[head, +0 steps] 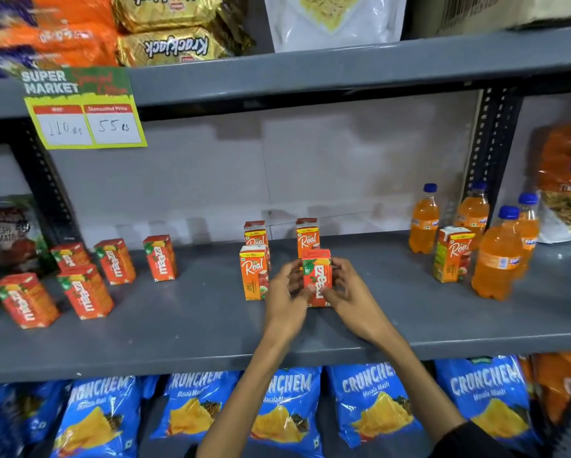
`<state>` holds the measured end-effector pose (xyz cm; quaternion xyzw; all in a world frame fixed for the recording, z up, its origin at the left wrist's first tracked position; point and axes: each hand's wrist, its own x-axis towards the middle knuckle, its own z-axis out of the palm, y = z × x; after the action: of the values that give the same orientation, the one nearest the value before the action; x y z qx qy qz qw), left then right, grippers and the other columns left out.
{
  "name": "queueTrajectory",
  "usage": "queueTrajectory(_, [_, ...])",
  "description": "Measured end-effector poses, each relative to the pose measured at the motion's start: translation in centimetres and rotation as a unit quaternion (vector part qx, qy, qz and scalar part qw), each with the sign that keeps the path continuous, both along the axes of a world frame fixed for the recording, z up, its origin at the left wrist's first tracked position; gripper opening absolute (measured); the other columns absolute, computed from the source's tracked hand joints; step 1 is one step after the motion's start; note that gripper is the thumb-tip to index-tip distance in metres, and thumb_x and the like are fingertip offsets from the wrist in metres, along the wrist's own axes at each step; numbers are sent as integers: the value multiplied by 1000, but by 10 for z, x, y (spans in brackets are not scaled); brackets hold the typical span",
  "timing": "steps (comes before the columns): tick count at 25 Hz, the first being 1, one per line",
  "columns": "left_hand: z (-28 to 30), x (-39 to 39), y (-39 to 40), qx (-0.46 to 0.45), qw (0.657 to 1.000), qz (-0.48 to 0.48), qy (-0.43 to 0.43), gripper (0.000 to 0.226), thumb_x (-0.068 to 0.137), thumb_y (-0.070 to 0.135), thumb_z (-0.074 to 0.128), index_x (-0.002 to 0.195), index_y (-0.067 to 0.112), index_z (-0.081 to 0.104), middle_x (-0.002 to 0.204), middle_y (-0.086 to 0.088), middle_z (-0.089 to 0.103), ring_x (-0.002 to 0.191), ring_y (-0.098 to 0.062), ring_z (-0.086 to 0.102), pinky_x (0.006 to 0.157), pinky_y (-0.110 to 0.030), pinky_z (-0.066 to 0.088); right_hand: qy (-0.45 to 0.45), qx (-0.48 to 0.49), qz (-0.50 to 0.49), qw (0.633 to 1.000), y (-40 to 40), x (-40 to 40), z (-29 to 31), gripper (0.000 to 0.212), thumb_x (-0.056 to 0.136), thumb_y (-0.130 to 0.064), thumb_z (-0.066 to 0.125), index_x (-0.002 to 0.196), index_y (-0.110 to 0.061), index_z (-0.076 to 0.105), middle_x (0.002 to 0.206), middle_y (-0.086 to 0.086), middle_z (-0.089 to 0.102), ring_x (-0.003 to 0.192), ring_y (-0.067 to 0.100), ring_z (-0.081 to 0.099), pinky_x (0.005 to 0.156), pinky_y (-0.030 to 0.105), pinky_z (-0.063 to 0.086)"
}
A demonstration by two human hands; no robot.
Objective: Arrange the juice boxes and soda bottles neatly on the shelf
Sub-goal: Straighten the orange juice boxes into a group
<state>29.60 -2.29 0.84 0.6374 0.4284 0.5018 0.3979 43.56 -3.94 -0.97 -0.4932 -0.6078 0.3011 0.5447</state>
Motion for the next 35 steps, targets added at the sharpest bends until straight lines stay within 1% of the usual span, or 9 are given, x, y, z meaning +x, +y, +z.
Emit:
queueTrajectory(4, [1,-40,-28,32,998,-11,-48,52,87,-8,68,110,38,62,104,16,75,98,1,72,85,-17,56,15,40,33,999,-20,-24,5,52,86,-2,67,122,-36,52,107,-10,72,103,4,69,79,15,55])
queueTrajectory(7, [1,-93,-43,50,996,-6,-70,48,88,-6,69,122,27,64,104,17,78,100,-2,73,83,-16,56,14,55,67,996,-30,-69,13,52,82,-10,69,115,-47,55,111,-16,71,105,6,69,80,18,56])
queueTrajectory(12, [4,-196,-38,57,994,16,-89,44,87,-4,71,128,12,64,115,-2,77,106,-12,73,88,-24,59,6,66,100,993,-12,-169,14,47,78,-23,71,114,-48,56,111,-13,71,104,9,69,84,21,56])
queueTrajectory(16, [-1,-265,-2,55,995,48,-64,43,88,-9,67,127,10,63,113,0,75,103,-6,73,87,-20,58,2,63,111,992,22,-245,9,51,82,-11,69,109,-51,56,107,-16,71,100,2,68,80,18,55])
queueTrajectory(20, [-5,-285,37,51,996,60,-34,47,90,-14,60,120,23,61,112,4,73,95,4,70,91,-17,55,3,31,84,996,65,-279,-1,48,88,6,62,114,-32,50,107,-5,67,94,-8,67,80,14,53])
queueTrajectory(25, [-8,-291,74,35,996,85,-10,49,91,-15,56,135,7,55,128,-10,68,103,-4,66,94,-13,51,1,-22,63,998,103,-297,1,43,93,8,55,131,-7,41,111,-3,62,92,-9,66,77,9,53])
queueTrajectory(27, [-10,-293,81,25,997,77,-9,51,93,-12,57,139,7,52,132,-9,67,113,-11,66,100,-21,52,-7,-31,62,998,107,-299,1,45,95,5,54,135,-6,38,115,-3,62,95,-9,65,78,9,53])
queueTrajectory(32, [-17,-296,86,28,998,63,-8,47,95,-3,61,137,17,53,127,1,67,106,4,63,88,-5,50,-27,-35,62,997,104,-300,-2,45,97,-2,53,137,-10,36,119,-7,60,103,-8,61,84,7,52])
queueTrajectory(35, [-16,-294,83,27,998,64,-8,49,94,-5,61,138,15,53,127,1,67,111,-5,65,91,-9,50,-24,-34,64,997,99,-299,2,45,98,-3,52,139,-11,35,130,1,59,112,4,61,88,11,52])
